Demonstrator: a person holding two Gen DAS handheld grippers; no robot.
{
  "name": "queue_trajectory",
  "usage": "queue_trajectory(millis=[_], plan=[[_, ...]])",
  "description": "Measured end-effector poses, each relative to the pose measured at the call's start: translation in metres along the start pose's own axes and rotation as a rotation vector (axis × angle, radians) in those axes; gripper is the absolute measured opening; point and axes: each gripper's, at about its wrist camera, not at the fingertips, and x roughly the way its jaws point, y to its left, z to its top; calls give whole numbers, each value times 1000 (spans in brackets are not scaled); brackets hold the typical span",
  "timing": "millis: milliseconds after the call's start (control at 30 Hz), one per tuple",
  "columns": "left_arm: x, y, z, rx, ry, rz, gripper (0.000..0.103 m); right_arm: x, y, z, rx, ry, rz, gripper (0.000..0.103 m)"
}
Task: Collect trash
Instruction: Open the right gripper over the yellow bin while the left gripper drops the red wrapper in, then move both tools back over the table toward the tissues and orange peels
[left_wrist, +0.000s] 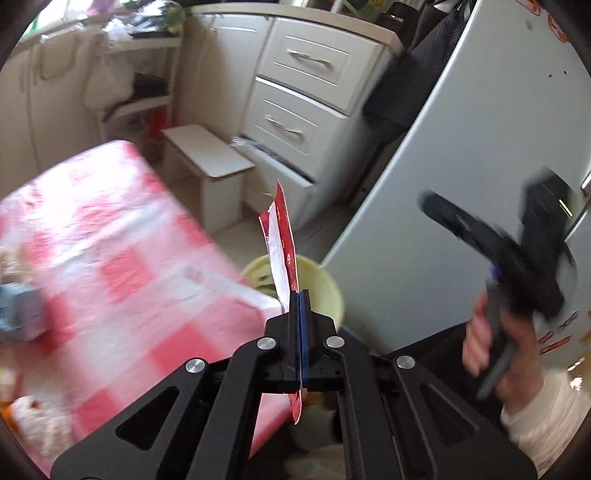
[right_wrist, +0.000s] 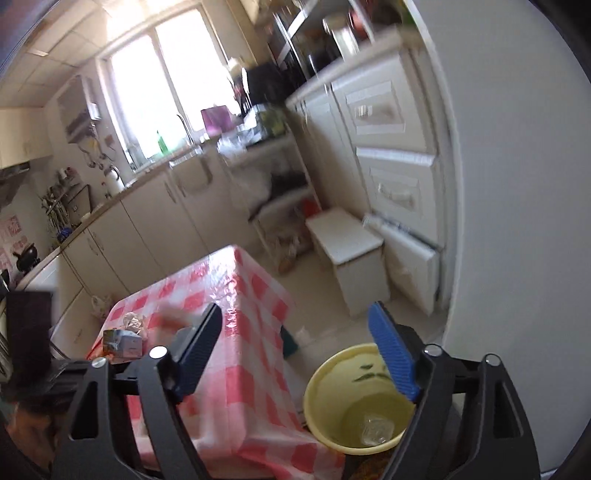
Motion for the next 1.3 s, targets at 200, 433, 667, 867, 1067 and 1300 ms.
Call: queue_trajectory(millis=[200, 433, 667, 867, 1067, 1300], plan=[[73, -29, 20, -36, 59, -74, 1, -29, -6, -9, 15, -90, -37, 83], [144, -43, 34, -81, 119, -30, 2, -20, -32, -6, 126, -93, -59, 83], [158, -25, 36, -141, 133, 48, 26, -12, -34, -9, 150, -77, -47, 83], [129, -12, 32, -167, 75, 72, 42, -7, -30, -12, 137, -56, -40, 83], [90, 1, 20, -164, 34, 104, 50, -2, -27, -11, 136, -49, -48, 84], [21, 25, -3, -160, -34, 174, 57, 10, -7, -11, 97, -7, -16, 85]])
